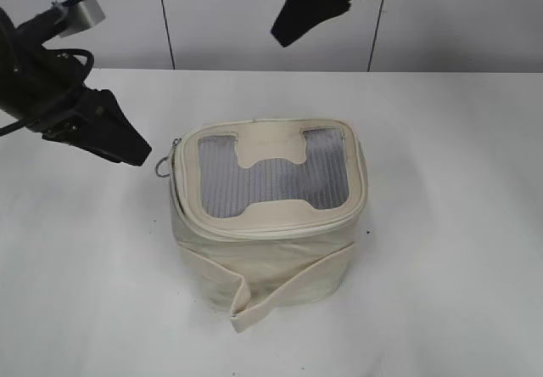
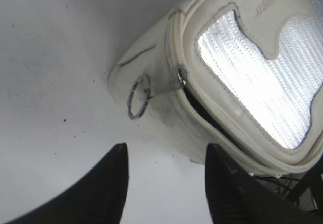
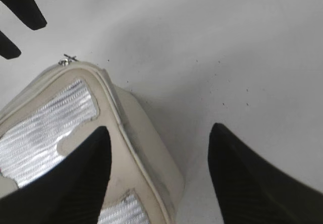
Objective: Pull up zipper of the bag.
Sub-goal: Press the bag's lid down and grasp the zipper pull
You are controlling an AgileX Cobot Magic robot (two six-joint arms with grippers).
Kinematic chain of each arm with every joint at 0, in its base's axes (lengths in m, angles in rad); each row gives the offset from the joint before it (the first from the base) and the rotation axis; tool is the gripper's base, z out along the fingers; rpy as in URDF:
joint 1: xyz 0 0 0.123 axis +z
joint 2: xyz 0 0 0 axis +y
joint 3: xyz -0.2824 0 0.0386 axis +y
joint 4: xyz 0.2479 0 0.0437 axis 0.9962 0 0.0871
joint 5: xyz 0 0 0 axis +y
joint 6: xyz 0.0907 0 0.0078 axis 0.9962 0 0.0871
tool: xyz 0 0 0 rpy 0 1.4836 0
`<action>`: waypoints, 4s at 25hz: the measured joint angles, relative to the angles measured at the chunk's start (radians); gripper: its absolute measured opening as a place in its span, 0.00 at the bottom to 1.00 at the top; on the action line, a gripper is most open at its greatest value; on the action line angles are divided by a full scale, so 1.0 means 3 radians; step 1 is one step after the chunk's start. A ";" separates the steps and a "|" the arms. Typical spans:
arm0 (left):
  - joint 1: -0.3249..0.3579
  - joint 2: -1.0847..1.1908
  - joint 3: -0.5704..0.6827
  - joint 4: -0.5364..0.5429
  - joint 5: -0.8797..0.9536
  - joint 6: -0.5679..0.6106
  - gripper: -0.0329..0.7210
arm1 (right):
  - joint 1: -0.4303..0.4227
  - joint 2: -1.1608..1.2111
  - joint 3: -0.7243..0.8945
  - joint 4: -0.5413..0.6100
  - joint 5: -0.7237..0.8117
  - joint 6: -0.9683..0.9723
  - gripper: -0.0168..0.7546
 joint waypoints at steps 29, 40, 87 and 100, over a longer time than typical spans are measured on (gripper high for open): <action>-0.0029 0.0034 -0.0042 0.0095 -0.0044 0.0004 0.55 | 0.0549 0.0787 -0.0245 -0.0113 0.0023 -0.0085 0.62; -0.0029 0.0034 -0.0043 0.0095 -0.0045 0.0004 0.55 | 0.0549 0.0920 -0.0262 -0.0016 0.0091 -0.0096 0.26; -0.0179 0.0266 -0.0091 -0.0132 -0.0471 0.0151 0.17 | 0.0554 0.0916 -0.0306 -0.0066 0.0092 0.0055 0.08; -0.0179 0.0266 -0.0104 -0.0005 -0.0174 0.0377 0.04 | 0.0554 0.0912 -0.0331 -0.0087 0.0092 0.0193 0.08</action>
